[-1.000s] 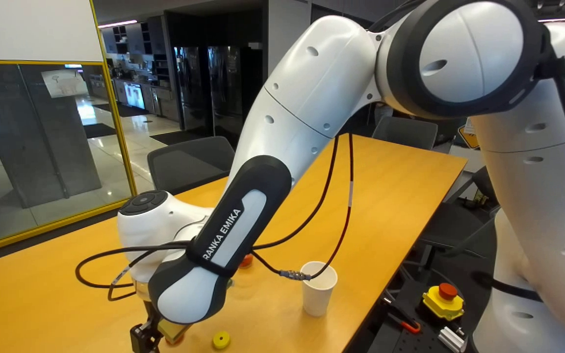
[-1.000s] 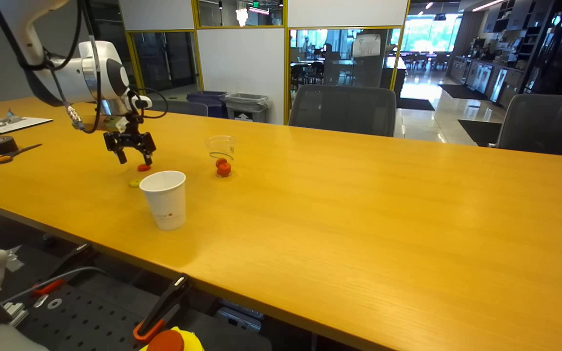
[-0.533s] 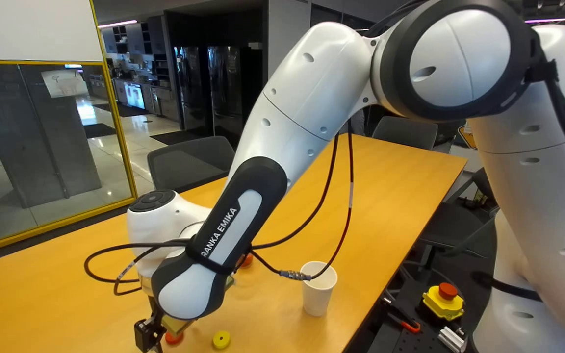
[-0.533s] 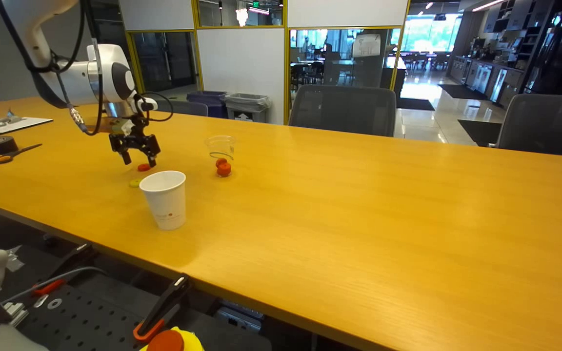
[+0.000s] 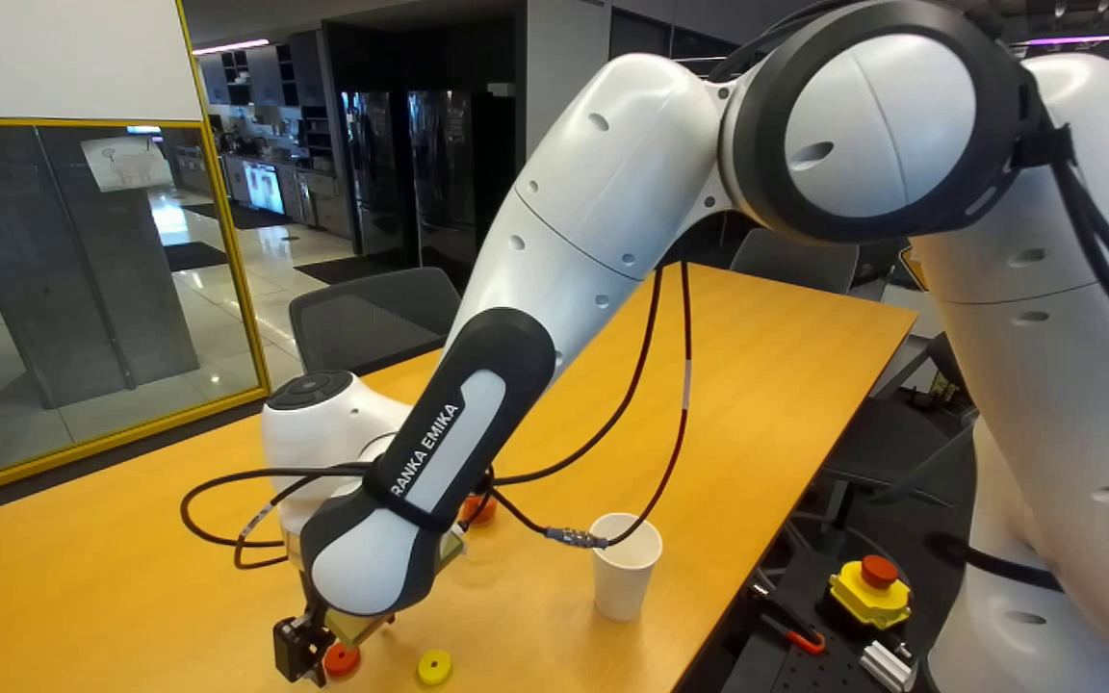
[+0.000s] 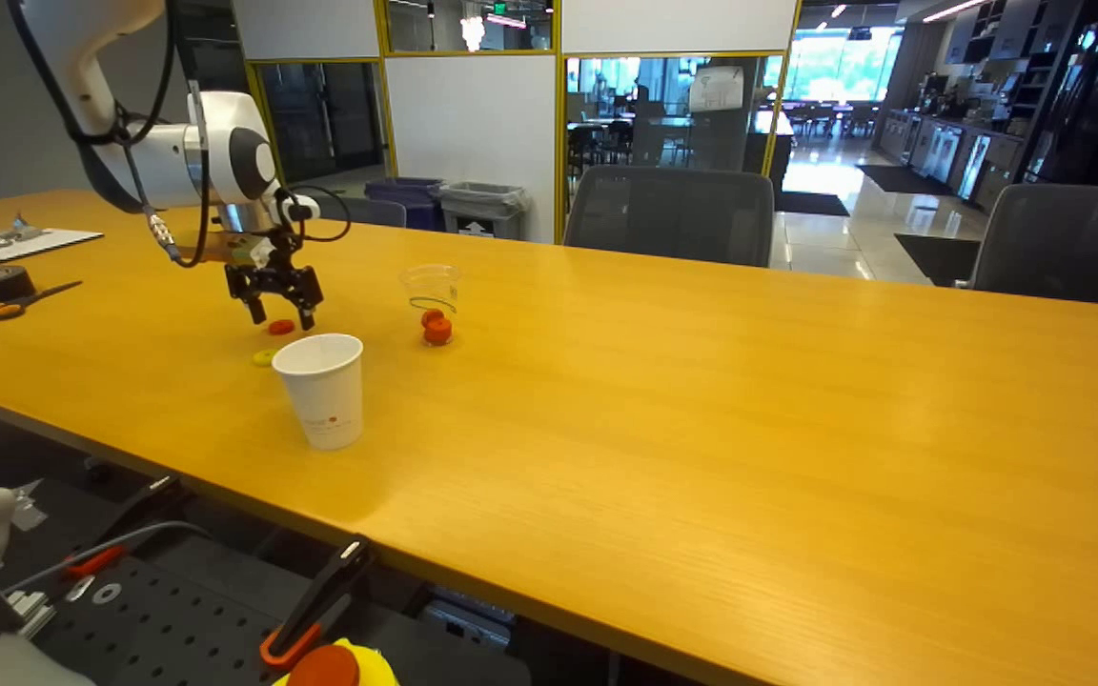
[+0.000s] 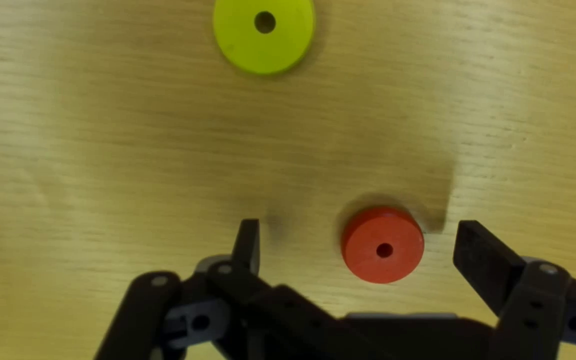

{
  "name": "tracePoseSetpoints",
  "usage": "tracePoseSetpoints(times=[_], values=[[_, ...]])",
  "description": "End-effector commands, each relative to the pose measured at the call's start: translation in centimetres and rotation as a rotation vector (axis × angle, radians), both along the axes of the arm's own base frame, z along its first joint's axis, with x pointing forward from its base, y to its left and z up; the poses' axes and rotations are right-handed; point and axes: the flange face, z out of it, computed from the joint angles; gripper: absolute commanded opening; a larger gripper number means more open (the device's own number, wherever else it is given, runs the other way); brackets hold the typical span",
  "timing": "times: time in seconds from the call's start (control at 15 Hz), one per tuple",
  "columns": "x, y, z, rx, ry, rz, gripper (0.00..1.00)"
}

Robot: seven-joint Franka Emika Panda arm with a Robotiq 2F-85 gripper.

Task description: Pick up the orange and yellow objects and put them in the cups

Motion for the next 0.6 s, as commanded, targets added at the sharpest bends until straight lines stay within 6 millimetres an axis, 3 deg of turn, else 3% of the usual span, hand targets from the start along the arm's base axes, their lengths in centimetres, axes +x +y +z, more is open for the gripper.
tracePoseSetpoints(times=[0.0,0.2,0.27,0.33,0.53], values=[[1.02,0.45,-0.12,0.023,-0.006,0.006,1.00],[1.17,0.54,-0.20,0.022,-0.009,0.006,1.00],[1.21,0.56,-0.19,0.023,-0.011,0.006,0.75],[1.24,0.58,-0.19,0.022,-0.013,0.006,0.74],[1.29,0.59,-0.09,0.022,-0.015,0.005,0.51]])
